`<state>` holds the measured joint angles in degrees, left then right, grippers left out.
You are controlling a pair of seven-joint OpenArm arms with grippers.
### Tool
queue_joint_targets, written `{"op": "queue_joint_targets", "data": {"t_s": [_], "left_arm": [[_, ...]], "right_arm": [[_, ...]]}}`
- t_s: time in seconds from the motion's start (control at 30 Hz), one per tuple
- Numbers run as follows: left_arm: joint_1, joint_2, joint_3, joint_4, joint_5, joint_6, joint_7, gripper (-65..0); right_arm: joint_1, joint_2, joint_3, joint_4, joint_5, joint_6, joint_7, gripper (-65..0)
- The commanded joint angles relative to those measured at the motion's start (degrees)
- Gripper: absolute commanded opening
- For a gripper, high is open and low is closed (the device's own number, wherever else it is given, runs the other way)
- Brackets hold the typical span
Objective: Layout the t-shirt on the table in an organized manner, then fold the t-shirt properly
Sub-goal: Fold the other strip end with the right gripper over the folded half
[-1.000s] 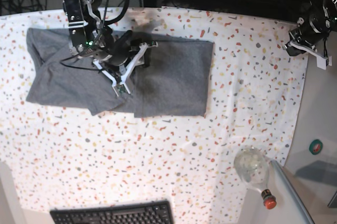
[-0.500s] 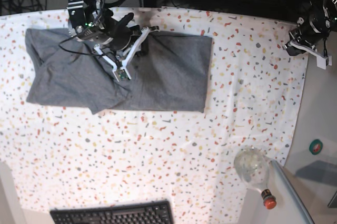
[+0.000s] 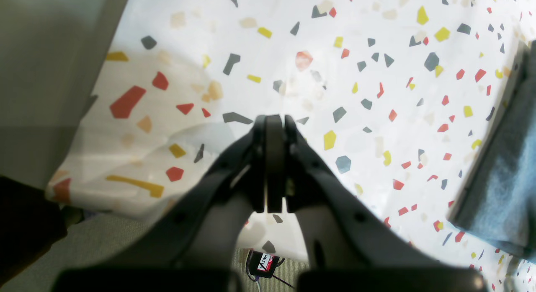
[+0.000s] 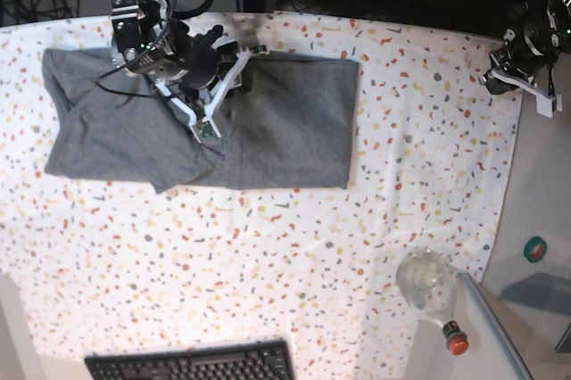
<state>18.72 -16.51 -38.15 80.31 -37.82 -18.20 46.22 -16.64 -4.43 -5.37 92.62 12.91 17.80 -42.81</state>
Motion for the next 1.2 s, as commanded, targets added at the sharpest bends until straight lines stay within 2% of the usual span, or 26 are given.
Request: {"op": "queue_joint_targets", "data": {"t_s": [0.0,0.1,0.17,0.23,0.37,0.43,0.5,0.6,0.7,0.77,0.9,1.07,1.17], "left_arm": [[-0.2,-1.0,-0.3,0.7,-0.8,-0.2,-0.9,-65.0],[-0.2,-1.0,-0.3,0.7,-0.8,-0.2,-0.9,-65.0],[-0.2,-1.0,-0.3,0.7,-0.8,-0.2,-1.0,-65.0],[-0.2,-1.0,-0.3,0.7,-0.8,-0.2,-1.0,-65.0],[-0.2,-1.0,0.0,0.9,-0.8,-0.4,-1.1,-65.0],[-0.2,-1.4,2.9,1.1,-0.7,-2.2,-1.2,-65.0],[-0.3,-1.4,5.4,1.2,1.1,-5.0,-1.3,-65.0],[-1.4,-0.6,10.3,0.7,8.0,-6.2,-6.9,-65.0],[-1.3,1.2,15.9,1.1,16.1,-6.8,-13.7,-65.0],[-1.4,2.1,18.0,0.8,18.8,-8.7,-14.9,-65.0],[-2.6,2.3,18.7,-1.1,18.7,-12.4,-15.0,-65.0],[-5.7,4.2,18.9,-2.4,19.3,-12.5,-15.0,-65.0],[-7.3,4.2,18.9,-4.2,19.4,-12.5,-15.0,-65.0]], "right_arm": [[-0.1,-0.3,0.1,3.3,0.8,0.3,1.1,-48.3],[-1.5,0.3,0.8,9.2,0.8,0.3,1.2,-47.7],[-1.8,0.2,5.6,12.0,0.9,0.3,1.2,-47.4],[-0.6,-0.3,12.9,12.5,2.3,0.4,1.1,-46.1],[4.6,0.3,31.4,8.4,10.7,0.6,0.6,-32.1],[8.1,2.8,39.5,4.3,14.1,0.7,-1.5,-27.5],[12.4,7.3,45.0,-3.0,16.9,0.8,-5.9,-26.3],[16.3,14.1,49.7,-15.0,22.5,1.0,-10.6,-26.1],[17.0,19.2,51.0,-23.7,27.8,3.8,-10.9,-26.4],[17.1,21.4,50.9,-27.0,28.7,5.4,-11.0,-26.3],[17.7,23.0,48.1,-31.6,28.6,6.9,-10.9,-26.1],[18.0,23.6,44.4,-35.1,28.7,13.8,-9.2,-26.1],[17.9,23.2,42.1,-35.2,28.7,15.8,-9.0,-26.1]]}}
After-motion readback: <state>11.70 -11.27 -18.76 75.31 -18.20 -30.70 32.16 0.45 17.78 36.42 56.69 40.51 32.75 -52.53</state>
